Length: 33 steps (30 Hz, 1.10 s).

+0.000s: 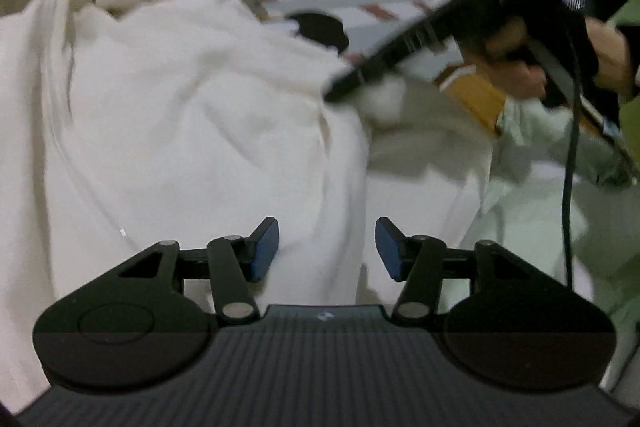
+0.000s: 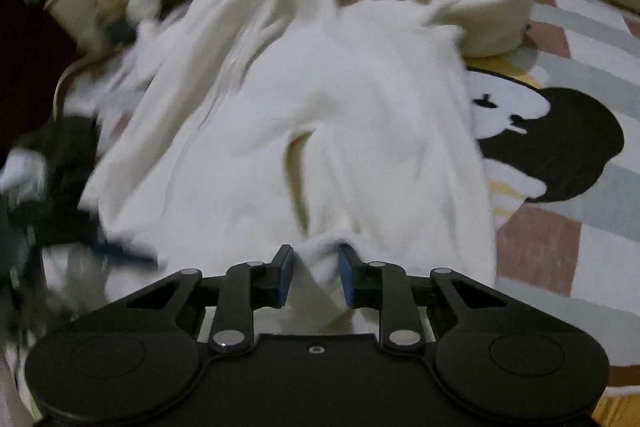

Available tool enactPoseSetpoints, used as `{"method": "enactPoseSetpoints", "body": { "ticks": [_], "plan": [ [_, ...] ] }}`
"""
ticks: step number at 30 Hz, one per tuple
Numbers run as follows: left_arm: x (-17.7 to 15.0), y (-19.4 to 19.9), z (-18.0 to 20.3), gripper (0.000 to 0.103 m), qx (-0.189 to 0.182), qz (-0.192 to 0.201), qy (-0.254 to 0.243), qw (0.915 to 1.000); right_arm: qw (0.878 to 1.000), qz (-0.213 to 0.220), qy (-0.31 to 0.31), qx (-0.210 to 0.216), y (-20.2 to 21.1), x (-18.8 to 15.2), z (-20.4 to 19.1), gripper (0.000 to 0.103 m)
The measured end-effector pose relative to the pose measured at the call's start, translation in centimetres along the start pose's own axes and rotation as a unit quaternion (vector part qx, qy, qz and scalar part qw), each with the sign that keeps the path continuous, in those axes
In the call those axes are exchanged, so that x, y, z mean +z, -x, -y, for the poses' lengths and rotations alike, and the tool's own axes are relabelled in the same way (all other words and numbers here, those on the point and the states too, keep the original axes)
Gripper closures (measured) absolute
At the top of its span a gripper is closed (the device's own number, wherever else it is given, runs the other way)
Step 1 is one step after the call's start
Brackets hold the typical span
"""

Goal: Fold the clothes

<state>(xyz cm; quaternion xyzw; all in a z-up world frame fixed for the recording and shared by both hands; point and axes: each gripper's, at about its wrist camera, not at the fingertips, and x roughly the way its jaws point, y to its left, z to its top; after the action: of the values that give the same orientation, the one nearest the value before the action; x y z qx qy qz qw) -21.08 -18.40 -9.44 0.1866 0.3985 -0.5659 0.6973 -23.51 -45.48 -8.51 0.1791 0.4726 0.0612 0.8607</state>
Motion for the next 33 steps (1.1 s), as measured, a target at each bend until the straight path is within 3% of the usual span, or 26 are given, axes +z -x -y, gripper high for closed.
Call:
{"method": "enactPoseSetpoints", "body": {
  "ticks": [2,4,6,8,10,14,18,20,23,25,27,29,30,33],
  "plan": [
    [-0.5,-0.7,0.0,0.049,-0.009,-0.003,-0.005,0.9999,1.0,0.006,0.0,-0.003,-0.7,0.4,0.4,0.079],
    [-0.7,-1.6,0.2,0.052,0.015,-0.015,-0.017,0.9996,1.0,0.004,0.006,-0.008,-1.3,0.3,0.4,0.079],
    [-0.3,-2.1,-0.5,0.089,0.038,-0.024,-0.003,0.999,1.0,0.003,0.012,-0.013,-1.5,0.1,0.3,0.079],
    [0.3,-2.3,-1.7,0.092,0.049,-0.028,0.032,0.9979,0.999,0.009,0.026,-0.022,-1.0,0.1,-0.2,0.079],
    [0.9,-2.1,-3.8,0.093,0.012,-0.02,0.101,0.9947,0.998,0.016,0.048,-0.03,0.2,-0.1,-0.6,0.074],
    [0.6,-2.1,-7.3,0.093,-0.034,0.0,0.211,0.9769,0.986,-0.003,0.153,-0.066,2.0,-1.7,-3.5,0.07],
    [0.1,-1.9,-8.6,0.093,-0.058,0.023,0.263,0.9627,0.959,-0.048,0.256,-0.113,1.3,-4.5,-5.7,0.056],
    [0.1,-1.7,-8.9,0.093,-0.07,0.035,0.279,0.9571,0.937,-0.062,0.307,-0.156,0.1,-6.0,-6.6,0.045],
    [0.1,-0.9,-9.2,0.093,-0.092,0.055,0.298,0.9486,0.901,-0.056,0.355,-0.244,-1.8,-7.3,-6.9,0.044],
    [0.1,-0.1,-9.3,0.093,-0.112,0.07,0.308,0.9423,0.9,-0.037,0.343,-0.264,-1.8,-7.0,-6.1,0.047],
    [0.4,0.5,-9.3,0.093,-0.12,0.079,0.308,0.9405,0.916,-0.01,0.31,-0.255,-0.5,-6.3,-5.4,0.057],
    [0.7,0.9,-9.1,0.093,-0.126,0.087,0.308,0.939,0.925,0.013,0.288,-0.247,1.1,-5.7,-5.0,0.093],
    [0.8,1.2,-9.1,0.093,-0.13,0.091,0.308,0.938,0.933,0.021,0.272,-0.233,2.1,-5.3,-4.8,0.103],
    [1.1,2.4,-8.4,0.094,-0.152,0.102,0.305,0.9346,0.959,0.04,0.222,-0.172,5.5,-4.4,-4.4,0.103]
  ]
}}
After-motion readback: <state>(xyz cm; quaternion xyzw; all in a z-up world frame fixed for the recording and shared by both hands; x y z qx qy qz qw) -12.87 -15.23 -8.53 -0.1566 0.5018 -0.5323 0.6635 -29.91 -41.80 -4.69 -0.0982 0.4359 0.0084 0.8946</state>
